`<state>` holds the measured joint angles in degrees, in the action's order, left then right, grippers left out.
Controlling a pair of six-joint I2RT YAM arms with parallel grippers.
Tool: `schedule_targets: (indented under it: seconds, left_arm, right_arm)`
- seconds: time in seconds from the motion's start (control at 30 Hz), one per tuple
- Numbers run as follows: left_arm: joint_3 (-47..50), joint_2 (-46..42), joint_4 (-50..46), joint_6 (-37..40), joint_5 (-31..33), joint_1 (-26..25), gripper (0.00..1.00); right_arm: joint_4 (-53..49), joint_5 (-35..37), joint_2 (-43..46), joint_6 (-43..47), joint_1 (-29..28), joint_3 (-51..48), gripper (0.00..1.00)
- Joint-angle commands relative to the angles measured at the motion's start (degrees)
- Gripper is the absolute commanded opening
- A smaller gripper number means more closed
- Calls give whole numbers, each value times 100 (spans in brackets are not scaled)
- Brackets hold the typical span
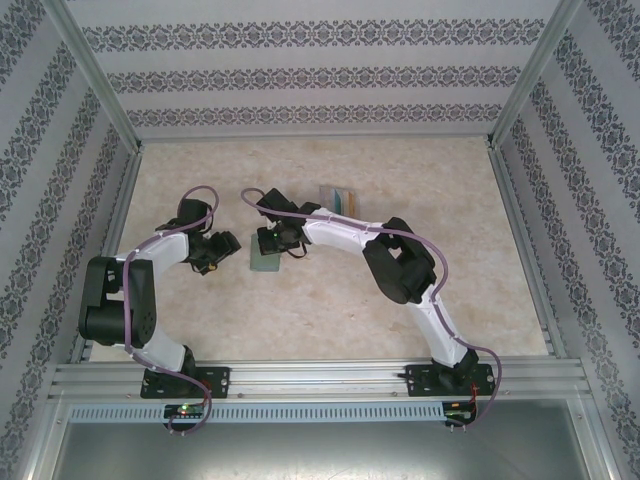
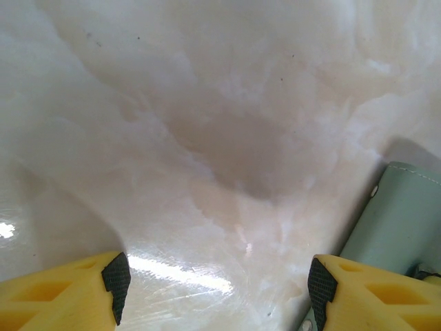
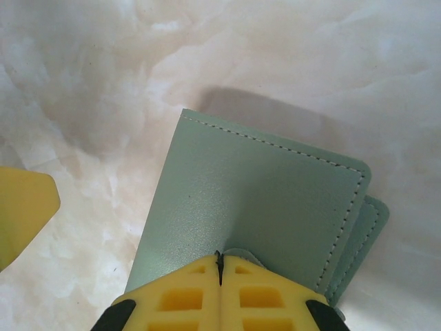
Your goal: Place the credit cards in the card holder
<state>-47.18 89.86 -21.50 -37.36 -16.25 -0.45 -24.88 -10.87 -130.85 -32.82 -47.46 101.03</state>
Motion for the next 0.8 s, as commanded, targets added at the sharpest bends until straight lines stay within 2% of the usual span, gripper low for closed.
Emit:
schedule_targets:
  seconds: [0.0, 0.3, 0.53, 0.77]
  left_arm:
    - [95, -121, -67, -25, -49, 81, 72]
    - [39, -33, -39, -52, -210, 88, 72]
    - [112, -264, -65, -19, -92, 83, 74]
    - [69, -190, -98, 25, -98, 88, 74]
  right_arm:
    - [-665, 268, -701, -36, 62, -230, 0]
    - [-742, 216, -908, -88, 106, -94, 0]
    - [182, 242, 1, 99, -34, -712, 2]
    - [42, 130, 401, 470, -53, -343, 4]
